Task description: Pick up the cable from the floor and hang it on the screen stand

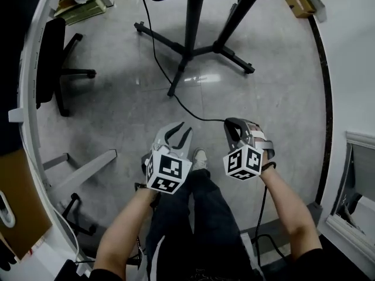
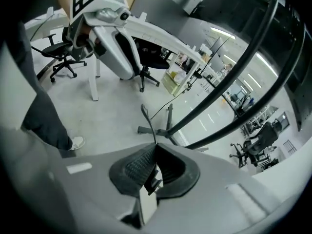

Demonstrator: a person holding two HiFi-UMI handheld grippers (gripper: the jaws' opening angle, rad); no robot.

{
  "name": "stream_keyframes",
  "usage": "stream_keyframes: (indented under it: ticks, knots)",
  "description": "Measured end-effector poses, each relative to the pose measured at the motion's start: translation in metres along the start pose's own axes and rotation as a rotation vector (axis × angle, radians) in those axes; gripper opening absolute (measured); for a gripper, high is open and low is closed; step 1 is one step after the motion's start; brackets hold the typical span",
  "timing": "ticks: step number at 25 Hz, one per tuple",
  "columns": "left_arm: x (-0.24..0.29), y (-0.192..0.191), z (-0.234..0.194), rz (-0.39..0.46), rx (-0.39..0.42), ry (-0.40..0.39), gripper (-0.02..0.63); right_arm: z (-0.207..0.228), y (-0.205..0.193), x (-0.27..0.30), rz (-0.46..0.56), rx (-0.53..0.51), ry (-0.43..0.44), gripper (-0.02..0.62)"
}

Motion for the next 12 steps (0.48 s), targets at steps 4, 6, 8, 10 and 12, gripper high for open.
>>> stream_keyframes:
  ticks: [4,6,8,10,12]
  knots:
    - [-0.020,0.037,0.005,0.022,0.104,0.005,0.118,0.047,0.023,-0.052,0.043,-0.055,-0.084,0.014]
    - [-0.030,0.056,0.005,0.040,0.145,0.014,0.138,0.073,0.037,-0.078,0.068,-0.078,-0.125,0.014]
    - [-0.040,0.074,0.004,0.058,0.170,0.034,0.153,0.098,0.053,-0.105,0.090,-0.089,-0.164,0.014]
    - [-0.049,0.093,-0.001,0.079,0.183,0.063,0.175,0.124,0.071,-0.133,0.116,-0.089,-0.205,0.014]
    - [-0.054,0.113,-0.006,0.099,0.205,0.084,0.186,0.148,0.085,-0.160,0.146,-0.093,-0.242,0.014]
Point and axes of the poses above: the fingertips, and each gripper's own axes: x forward along the fingers, z to its right, y out of its top, the point moved 6 cm from there along -x, backward along the fingers, and after that the axes turned 2 degrees about y, right-handed, at the moved point
